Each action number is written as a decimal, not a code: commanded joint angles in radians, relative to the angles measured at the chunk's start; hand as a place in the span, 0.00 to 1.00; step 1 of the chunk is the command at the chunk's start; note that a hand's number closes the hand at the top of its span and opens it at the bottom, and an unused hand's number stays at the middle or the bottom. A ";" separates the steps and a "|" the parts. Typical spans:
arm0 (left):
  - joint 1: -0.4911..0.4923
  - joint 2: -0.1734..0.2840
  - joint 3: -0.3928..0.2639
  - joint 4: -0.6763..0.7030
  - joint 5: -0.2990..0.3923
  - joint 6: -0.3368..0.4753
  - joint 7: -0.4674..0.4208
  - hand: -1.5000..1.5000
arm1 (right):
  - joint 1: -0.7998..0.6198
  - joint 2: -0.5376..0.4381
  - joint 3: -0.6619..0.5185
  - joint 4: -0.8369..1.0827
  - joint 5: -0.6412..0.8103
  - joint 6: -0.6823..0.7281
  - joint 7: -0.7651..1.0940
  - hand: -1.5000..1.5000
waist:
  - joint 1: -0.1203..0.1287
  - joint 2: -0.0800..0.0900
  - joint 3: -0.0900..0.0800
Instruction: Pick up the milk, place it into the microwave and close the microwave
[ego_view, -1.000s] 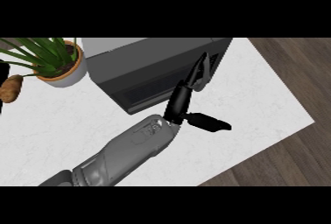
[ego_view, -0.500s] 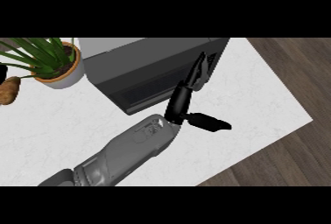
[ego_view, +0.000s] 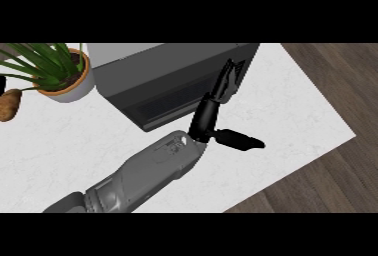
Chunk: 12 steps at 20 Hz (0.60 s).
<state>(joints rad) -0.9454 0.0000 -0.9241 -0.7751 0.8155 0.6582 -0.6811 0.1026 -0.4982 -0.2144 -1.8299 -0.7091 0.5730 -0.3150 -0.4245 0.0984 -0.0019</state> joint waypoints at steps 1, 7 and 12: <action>-0.047 0.000 0.017 0.040 0.033 -0.004 0.016 0.00 | -0.011 -0.016 -0.002 -0.004 -0.021 0.010 0.011 0.00 | -0.008 0.003 0.000; -0.060 0.000 0.004 0.050 0.059 0.001 0.003 0.00 | -0.020 -0.017 0.003 -0.003 -0.049 0.008 0.023 0.00 | -0.005 0.001 0.000; -0.054 0.001 -0.027 0.090 0.083 -0.040 0.060 1.00 | -0.024 -0.031 0.007 -0.013 -0.055 0.006 0.041 0.00 | -0.003 0.010 0.005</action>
<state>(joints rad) -0.9455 0.0210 -0.9441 -0.7715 0.8730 0.6582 -0.7104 0.0835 -0.5222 -0.2093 -1.8390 -0.7558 0.5819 -0.2848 -0.4222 0.0939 -0.0012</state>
